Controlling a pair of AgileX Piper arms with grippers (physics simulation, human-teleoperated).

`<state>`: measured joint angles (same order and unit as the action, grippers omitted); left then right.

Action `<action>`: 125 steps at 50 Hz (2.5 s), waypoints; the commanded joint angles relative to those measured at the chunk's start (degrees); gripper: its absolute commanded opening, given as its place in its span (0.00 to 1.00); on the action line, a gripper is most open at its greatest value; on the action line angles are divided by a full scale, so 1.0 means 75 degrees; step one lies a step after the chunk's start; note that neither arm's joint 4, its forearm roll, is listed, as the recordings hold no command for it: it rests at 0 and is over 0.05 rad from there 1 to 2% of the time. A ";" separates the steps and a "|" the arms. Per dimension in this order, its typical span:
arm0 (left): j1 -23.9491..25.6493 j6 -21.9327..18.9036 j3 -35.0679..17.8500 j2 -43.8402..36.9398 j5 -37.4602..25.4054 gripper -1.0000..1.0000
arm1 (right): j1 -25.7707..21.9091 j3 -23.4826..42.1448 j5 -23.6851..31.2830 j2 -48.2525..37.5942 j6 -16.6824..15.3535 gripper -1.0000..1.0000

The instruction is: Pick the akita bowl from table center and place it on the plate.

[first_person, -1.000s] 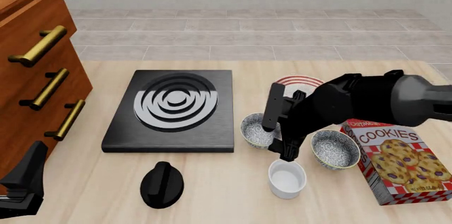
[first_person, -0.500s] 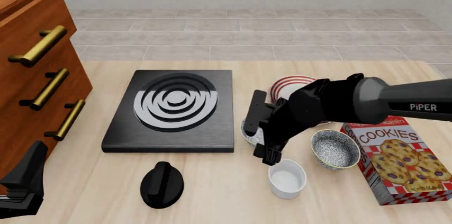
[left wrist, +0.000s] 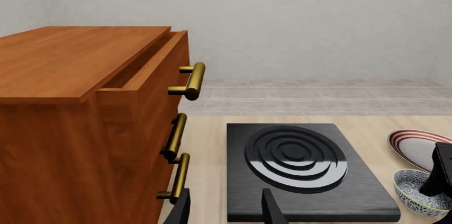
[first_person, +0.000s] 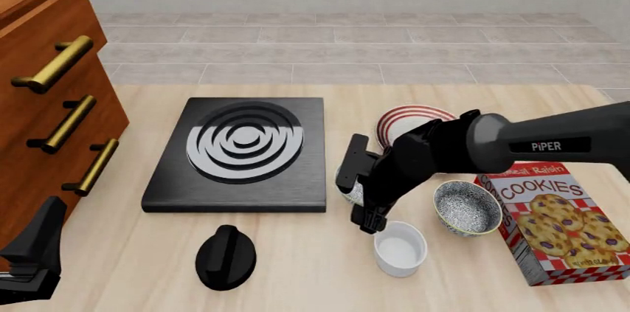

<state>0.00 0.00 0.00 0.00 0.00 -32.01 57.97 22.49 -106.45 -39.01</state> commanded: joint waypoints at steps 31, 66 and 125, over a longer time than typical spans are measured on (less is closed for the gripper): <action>0.0000 0.0000 0.0000 0.0000 0.0000 1.00 | 0.0443 0.0271 0.1298 0.1952 -0.0494 0.00; 0.0000 0.0000 0.0000 0.0000 0.0000 1.00 | 0.2332 0.0428 0.0084 0.1647 -0.0419 0.00; 0.0000 0.0000 0.0000 0.0000 0.0000 1.00 | 0.2535 0.1307 -0.1029 -0.0339 0.1823 0.00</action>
<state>0.00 0.00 0.00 0.00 0.00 -13.29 66.22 14.40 -107.07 -26.80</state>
